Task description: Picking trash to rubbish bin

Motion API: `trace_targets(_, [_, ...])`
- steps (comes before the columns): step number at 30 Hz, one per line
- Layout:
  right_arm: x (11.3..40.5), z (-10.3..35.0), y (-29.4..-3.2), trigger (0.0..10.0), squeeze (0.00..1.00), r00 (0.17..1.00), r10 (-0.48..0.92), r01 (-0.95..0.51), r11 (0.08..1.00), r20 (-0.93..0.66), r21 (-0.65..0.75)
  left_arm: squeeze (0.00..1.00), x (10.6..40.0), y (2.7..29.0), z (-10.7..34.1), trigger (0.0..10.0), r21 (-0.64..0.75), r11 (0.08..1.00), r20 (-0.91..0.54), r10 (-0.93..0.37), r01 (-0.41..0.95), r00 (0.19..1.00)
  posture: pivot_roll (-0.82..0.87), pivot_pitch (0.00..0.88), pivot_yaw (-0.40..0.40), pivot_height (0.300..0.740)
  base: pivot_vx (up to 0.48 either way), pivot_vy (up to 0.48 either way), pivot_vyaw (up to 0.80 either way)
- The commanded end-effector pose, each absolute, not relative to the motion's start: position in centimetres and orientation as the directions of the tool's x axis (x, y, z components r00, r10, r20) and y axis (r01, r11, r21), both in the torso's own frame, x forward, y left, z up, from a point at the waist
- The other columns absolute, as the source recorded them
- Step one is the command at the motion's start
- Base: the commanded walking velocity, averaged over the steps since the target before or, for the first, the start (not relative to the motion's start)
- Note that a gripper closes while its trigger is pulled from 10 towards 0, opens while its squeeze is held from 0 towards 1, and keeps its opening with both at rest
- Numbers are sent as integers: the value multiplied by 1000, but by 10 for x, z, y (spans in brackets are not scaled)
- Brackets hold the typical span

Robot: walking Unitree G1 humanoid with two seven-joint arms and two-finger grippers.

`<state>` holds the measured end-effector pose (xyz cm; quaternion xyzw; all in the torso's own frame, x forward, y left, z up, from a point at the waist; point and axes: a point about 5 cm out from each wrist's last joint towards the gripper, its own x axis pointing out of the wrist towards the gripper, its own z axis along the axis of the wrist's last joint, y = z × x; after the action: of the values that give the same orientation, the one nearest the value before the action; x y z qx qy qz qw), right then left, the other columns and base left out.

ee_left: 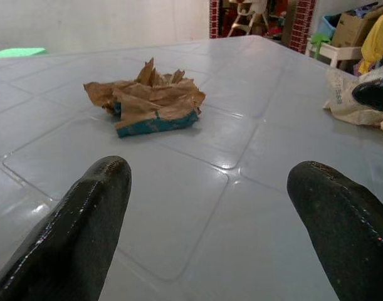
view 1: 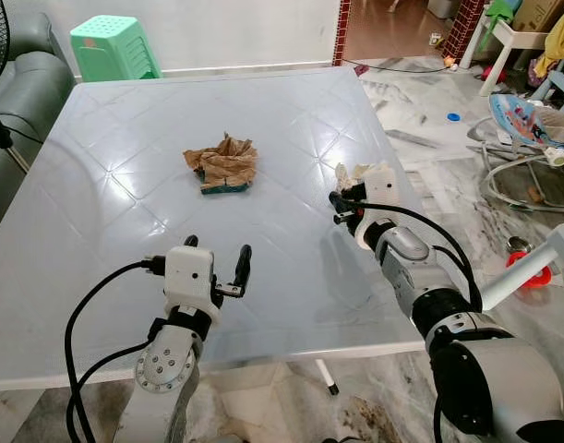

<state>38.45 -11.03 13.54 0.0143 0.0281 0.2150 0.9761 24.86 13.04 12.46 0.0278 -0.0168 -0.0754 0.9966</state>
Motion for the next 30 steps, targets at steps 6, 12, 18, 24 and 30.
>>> trace_targets(6, [388, 163, -99, 0, 0, 866, 492, -496, 868, 84, 33, 0, 253, 133, 123, 10000, 86, 990, 36, -116, 113, 993, 84, 76, -31, 740, 0, 0, 0])
trace_targets(12, [386, 178, -92, 0, 0, 832, 532, -543, 839, 156, 34, 0, 258, 133, 124, 10000, 92, 991, 49, -105, 100, 993, 64, 67, -31, 740, 0, 0, 0])
trace_targets(18, [387, 186, -97, 4588, 0, 841, 516, -507, 857, 161, -99, 0, 263, 132, 125, 10000, 94, 991, 66, -97, 91, 993, 45, 56, -32, 740, 0, 0, 0])
trace_targets(24, [383, 182, -100, 10000, 878, 850, 507, -487, 860, 144, -153, 0, 267, 133, 129, 10000, 103, 992, 94, -81, 72, 992, 39, 54, -30, 740, 0, 0, 0])
trace_targets(30, [379, 180, -101, 10000, 1000, 869, 466, -444, 883, 165, -153, 0, 270, 134, 130, 10000, 106, 992, 100, -81, 70, 992, 31, 54, -22, 740, 0, 0, 0])
